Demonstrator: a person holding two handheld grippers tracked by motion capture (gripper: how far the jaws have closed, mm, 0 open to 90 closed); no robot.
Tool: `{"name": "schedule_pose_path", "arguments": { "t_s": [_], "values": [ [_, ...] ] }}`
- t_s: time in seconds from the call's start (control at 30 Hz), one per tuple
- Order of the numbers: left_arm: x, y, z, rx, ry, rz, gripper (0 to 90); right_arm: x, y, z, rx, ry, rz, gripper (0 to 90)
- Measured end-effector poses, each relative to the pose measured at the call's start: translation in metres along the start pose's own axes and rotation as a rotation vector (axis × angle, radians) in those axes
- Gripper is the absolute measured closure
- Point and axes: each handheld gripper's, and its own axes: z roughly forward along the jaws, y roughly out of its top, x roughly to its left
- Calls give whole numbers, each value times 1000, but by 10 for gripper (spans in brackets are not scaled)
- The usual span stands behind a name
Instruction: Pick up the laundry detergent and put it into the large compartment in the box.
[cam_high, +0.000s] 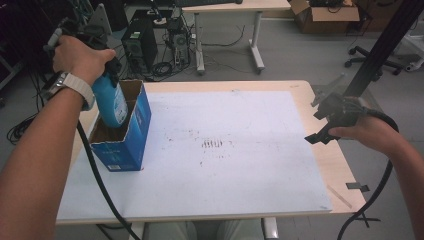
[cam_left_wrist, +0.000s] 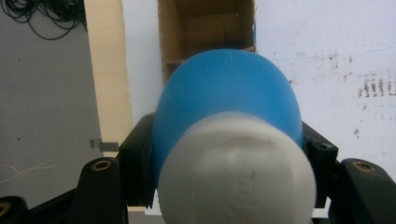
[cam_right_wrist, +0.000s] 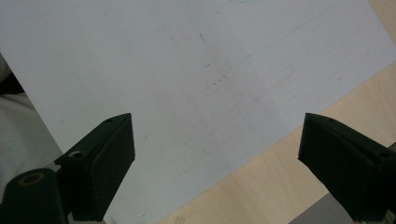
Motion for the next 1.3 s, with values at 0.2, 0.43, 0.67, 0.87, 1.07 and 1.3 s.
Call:
{"name": "schedule_pose_path", "arguments": {
  "t_s": [0.2, 0.43, 0.67, 0.87, 1.07, 1.3],
  "values": [
    [3, -5, 22, 10, -4, 2, 376, -1, -1, 1, 13, 1, 1, 106],
    [-1, -9, 42, 10, 6, 18, 376, -1, 2, 2, 12, 2, 0, 106],
    [-1, -14, 69, 1, -11, 16, 376, 0, 1, 5, 12, 7, 1, 106],
    [-2, -16, 83, 4, -5, 24, 376, -1, 2, 5, 13, 6, 4, 106],
    [2, -22, 103, 14, -29, 13, 376, -1, 2, 6, 13, 7, 7, 106],
    [2, -26, 118, 20, -25, 30, 376, -2, 3, 7, 13, 6, 10, 106]
  ]
}}
